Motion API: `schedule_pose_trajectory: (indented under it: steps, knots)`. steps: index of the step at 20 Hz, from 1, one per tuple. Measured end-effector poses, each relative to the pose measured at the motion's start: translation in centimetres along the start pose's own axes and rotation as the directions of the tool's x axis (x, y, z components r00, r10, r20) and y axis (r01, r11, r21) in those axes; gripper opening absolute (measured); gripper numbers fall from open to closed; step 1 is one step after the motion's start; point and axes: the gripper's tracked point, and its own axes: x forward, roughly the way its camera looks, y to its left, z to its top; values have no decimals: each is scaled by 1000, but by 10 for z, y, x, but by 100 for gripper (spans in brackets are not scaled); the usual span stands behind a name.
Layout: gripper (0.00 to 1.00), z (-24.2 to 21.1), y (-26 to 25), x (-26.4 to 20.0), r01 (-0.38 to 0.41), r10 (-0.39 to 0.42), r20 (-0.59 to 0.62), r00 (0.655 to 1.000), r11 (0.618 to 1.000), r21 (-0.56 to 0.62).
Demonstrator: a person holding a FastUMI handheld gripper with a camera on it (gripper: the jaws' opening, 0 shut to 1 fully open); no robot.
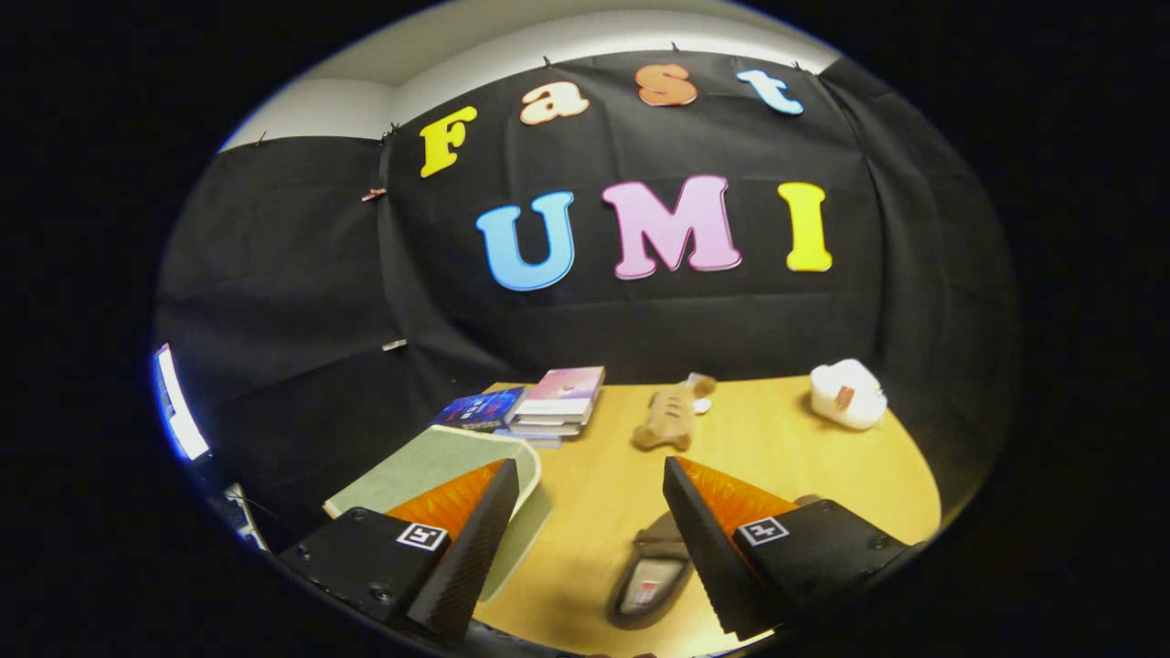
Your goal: Open the storage box then place both shoes into the box .Put the left shoe in first, then the right shoe, with the right side of both shoes facing outward in a uniform manner.
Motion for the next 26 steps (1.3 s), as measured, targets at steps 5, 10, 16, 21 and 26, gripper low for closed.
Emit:
schedule_pose_trajectory:
  steps: [5,10,16,21,26]
  knots:
    - [99,-61,49,15,-223,256,-170,952,956,191]
    - [98,-116,76,30,-343,493,-274,826,825,449]
    - [98,-145,99,48,-379,664,-286,691,670,639]
    - [98,-153,115,58,-338,726,-277,629,576,744]
    - [79,-147,119,62,-277,757,-259,600,500,821]
